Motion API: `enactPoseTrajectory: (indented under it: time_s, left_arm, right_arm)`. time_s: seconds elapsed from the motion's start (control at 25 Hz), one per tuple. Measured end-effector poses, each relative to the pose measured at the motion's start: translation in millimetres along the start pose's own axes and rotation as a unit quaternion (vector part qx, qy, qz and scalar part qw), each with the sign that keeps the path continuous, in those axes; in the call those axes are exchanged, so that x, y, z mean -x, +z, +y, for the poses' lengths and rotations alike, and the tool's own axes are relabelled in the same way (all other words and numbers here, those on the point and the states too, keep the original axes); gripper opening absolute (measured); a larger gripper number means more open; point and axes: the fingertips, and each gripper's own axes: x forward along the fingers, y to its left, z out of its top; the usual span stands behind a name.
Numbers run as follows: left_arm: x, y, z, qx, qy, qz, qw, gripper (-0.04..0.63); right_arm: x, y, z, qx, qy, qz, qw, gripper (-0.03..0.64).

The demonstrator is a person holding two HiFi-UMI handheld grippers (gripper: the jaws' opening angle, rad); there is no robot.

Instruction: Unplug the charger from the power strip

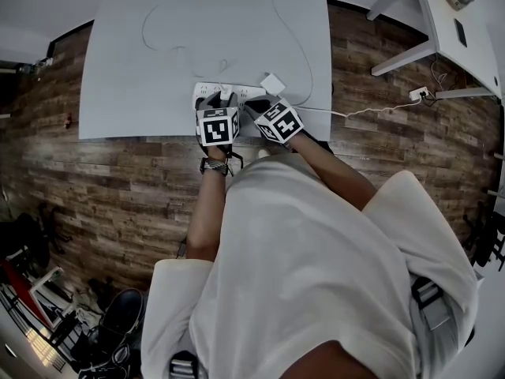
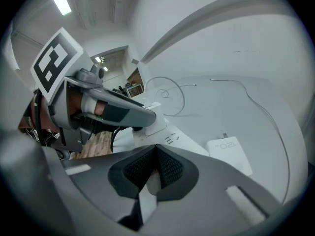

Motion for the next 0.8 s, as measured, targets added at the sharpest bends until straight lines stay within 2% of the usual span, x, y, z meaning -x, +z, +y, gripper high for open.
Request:
enactPoseTrajectory:
  time_s: [0.28,0.6,0.8]
  left_arm:
    - [3.1,-0.9,-2.8,-0.049,0.016,0.007,0.9986,0.14]
    - [-1.3,0.8,-1.0,0.002,0.001,0.007,1.0,0.14]
    - [-0.2,1.3,-1.6,-0.027,0.013,0.011,0.9995,0.14]
  right_arm:
    - [1.4,0.2,2.9,0.001,0.001,-0.001,1.0,0.002]
    - [0.3,-0.4,-1.9,0.001,0.002,0.001,1.0,0.002]
    - [0.3,0.2,-1.1,0.002,0.003,0.0,1.0,0.002]
